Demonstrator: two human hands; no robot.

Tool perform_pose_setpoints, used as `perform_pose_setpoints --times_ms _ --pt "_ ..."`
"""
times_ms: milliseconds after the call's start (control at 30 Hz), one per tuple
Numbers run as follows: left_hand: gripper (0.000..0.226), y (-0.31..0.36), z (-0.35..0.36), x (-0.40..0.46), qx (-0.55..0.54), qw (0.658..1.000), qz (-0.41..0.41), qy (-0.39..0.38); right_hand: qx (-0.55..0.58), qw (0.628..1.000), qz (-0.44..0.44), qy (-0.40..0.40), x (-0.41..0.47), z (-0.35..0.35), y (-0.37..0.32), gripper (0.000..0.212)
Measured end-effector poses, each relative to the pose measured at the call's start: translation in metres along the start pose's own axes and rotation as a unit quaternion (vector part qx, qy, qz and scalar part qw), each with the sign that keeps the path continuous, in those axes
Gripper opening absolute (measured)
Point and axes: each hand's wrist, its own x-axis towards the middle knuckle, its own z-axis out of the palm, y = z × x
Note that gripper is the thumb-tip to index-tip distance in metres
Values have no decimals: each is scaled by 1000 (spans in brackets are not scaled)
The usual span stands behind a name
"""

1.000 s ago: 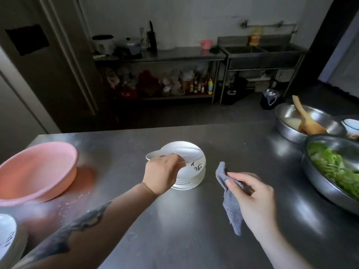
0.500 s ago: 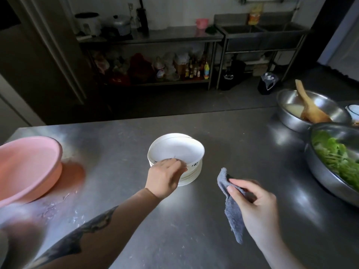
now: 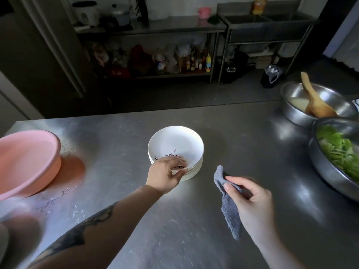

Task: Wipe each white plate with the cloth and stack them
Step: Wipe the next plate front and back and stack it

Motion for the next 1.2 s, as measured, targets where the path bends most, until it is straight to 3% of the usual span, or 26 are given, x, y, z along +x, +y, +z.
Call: perform_pose_setpoints --times_ms 167,267,433,533,633,800,933,1067,1200 --pt "16 12 -8 -7 18 1000 -9 -6 -2 1000 -4 -7 -4 0 -4 25" --pt "17 23 -24 -24 18 998 -31 49 -24 999 -15 -23 -8 -3 -9 26" --pt "16 43 -78 -86 72 980 -135 128 -152 973 -151 -85 -19 9 -34 21" --pt "16 47 -107 -142 112 964 -186 156 -170 952 -215 -138 -34 30 -40 22" --pt "19 48 -128 -200 137 941 -247 184 -165 933 -248 -204 -54 55 -39 24" --pt "17 36 -160 -282 170 873 -380 254 -152 901 -281 -294 -92 117 -41 26" --pt "15 17 -196 -335 177 831 -441 288 -136 874 -307 -350 -134 169 -53 26" --pt "14 -26 -235 -370 176 795 -482 324 -124 857 -346 -362 -167 228 -62 28" --pt "12 -85 -279 -392 192 794 -492 302 -130 866 -334 -348 -203 294 -72 29"
